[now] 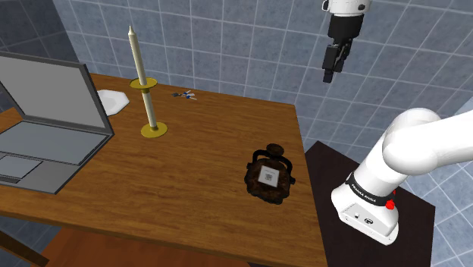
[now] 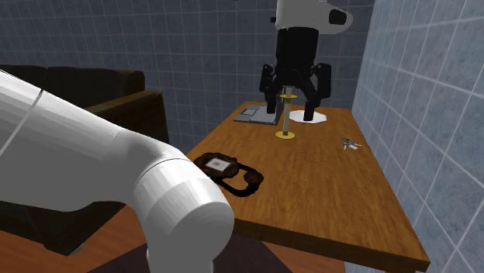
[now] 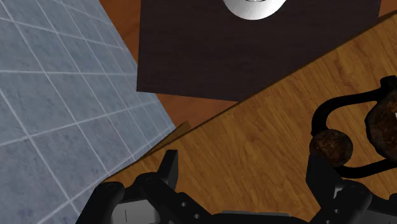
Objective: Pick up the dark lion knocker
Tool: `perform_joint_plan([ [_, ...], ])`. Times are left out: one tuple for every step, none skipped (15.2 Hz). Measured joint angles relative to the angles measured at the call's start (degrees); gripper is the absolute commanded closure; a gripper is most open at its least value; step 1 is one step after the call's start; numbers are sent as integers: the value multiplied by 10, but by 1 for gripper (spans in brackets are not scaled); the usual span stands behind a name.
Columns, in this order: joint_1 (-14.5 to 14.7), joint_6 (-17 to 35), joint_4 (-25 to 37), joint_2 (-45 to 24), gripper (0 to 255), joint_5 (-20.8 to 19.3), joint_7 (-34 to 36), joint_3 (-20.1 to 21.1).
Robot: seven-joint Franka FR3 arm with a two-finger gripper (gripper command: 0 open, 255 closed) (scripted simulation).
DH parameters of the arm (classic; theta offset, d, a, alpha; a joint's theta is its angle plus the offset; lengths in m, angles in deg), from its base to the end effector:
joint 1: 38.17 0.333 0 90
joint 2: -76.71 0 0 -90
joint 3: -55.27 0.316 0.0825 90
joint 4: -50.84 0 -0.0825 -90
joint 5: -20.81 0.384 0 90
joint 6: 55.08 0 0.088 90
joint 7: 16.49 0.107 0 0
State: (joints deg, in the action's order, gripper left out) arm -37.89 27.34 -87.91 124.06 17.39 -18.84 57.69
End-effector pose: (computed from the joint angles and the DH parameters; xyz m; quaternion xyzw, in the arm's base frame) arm 0.2795 0.0095 0.5616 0.9953 0.0343 -0.0786 0.0450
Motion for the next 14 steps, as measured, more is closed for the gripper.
perform_joint_plan([
  [0,0,0,0,0,0,0,0],
  [1,9,-10,3,0,4,5,3],
  [3,24,-26,6,0,11,13,8],
  [6,38,-41,11,0,19,21,13],
  [8,56,-60,15,0,26,29,18],
  [12,69,-78,25,0,36,40,26],
  [16,89,-99,29,0,45,49,32],
  [20,106,-112,29,0,55,60,41],
  [24,126,-124,25,0,65,70,49],
  [28,145,-141,28,0,73,78,55],
  [32,166,-159,29,0,83,87,63],
  [37,188,-174,28,0,93,96,71],
  [40,210,-185,22,0,101,103,78],
  [46,233,-199,17,0,112,114,88],
])
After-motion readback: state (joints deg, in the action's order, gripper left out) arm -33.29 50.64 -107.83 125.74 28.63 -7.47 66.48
